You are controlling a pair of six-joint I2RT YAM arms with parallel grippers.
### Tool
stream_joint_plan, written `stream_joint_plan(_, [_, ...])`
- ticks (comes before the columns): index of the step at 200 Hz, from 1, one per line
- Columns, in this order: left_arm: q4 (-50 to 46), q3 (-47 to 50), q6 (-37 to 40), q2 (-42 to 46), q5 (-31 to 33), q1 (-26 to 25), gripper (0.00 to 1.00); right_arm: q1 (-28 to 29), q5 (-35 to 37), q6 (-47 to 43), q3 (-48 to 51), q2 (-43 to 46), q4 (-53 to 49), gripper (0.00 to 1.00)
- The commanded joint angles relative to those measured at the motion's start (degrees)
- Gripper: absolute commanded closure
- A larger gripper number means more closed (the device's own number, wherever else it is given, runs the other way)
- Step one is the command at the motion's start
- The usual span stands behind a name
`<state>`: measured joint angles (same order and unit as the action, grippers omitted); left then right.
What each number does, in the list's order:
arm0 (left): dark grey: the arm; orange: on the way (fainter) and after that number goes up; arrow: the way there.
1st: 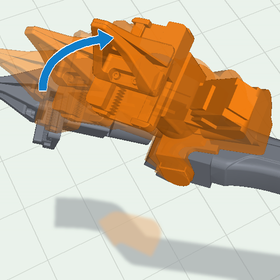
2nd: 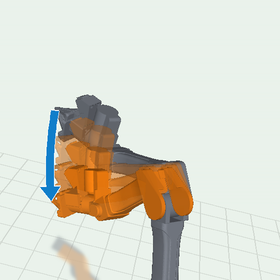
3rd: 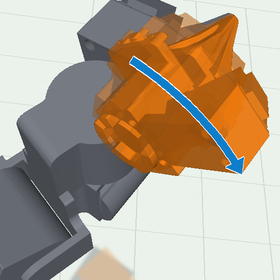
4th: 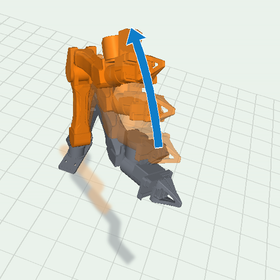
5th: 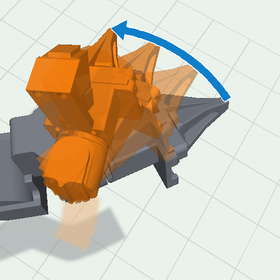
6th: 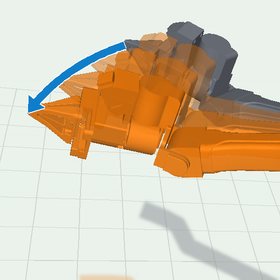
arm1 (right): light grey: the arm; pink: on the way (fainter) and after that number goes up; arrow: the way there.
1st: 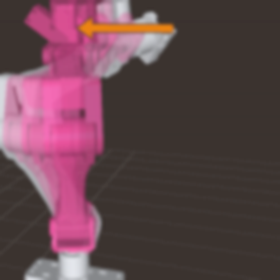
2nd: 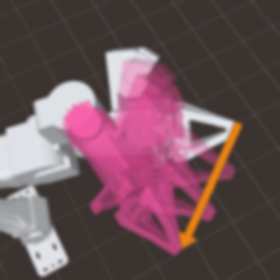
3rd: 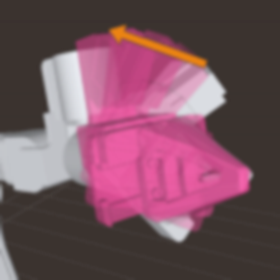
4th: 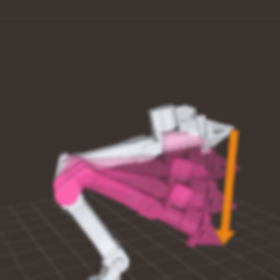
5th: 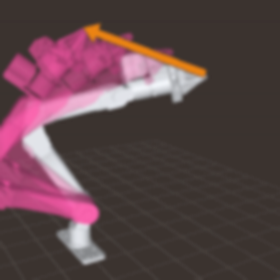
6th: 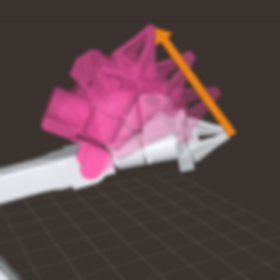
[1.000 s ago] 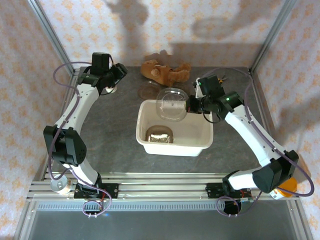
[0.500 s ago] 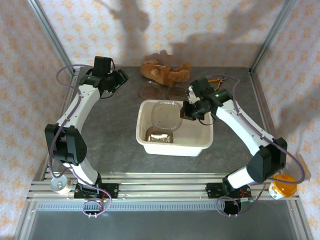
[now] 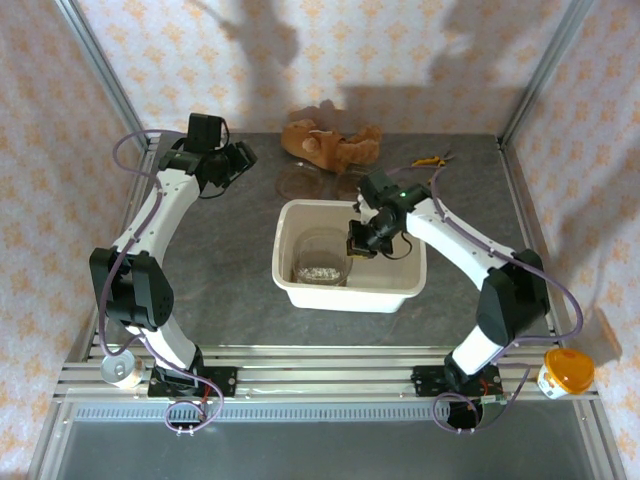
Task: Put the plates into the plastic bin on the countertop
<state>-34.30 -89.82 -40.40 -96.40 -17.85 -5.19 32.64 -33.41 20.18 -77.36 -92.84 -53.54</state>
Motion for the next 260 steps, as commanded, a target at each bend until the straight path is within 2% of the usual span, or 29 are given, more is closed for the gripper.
stream_joint_plan(1, [-2.0, 0.5, 1.3, -0.1, -0.8, 0.5, 0.44, 1.0, -1.0, 0.5, 1.2, -1.7, 0.0, 0.95])
stream_joint_plan(108, [-3.8, 0.3, 1.4, -0.1, -0.9, 0.6, 0.44, 1.6, -2.4, -0.6, 1.9, -8.3, 2.2, 0.95])
stream_joint_plan(178, [-4.9, 0.2, 1.5, -0.7, -1.7, 0.6, 0.44, 2.0, -2.6, -1.4, 2.2, -11.7, 2.5, 0.90])
stream_joint_plan(196, [-5.4, 0.1, 1.6, -0.9, -2.2, 0.6, 0.44, 2.1, -2.6, -1.8, 2.4, -12.1, 2.1, 0.87])
stream_joint_plan(260, [-6.4, -0.1, 2.2, -0.9, -2.7, 0.6, 0.44, 2.3, 2.1, -3.1, -0.2, -6.8, -1.1, 0.60])
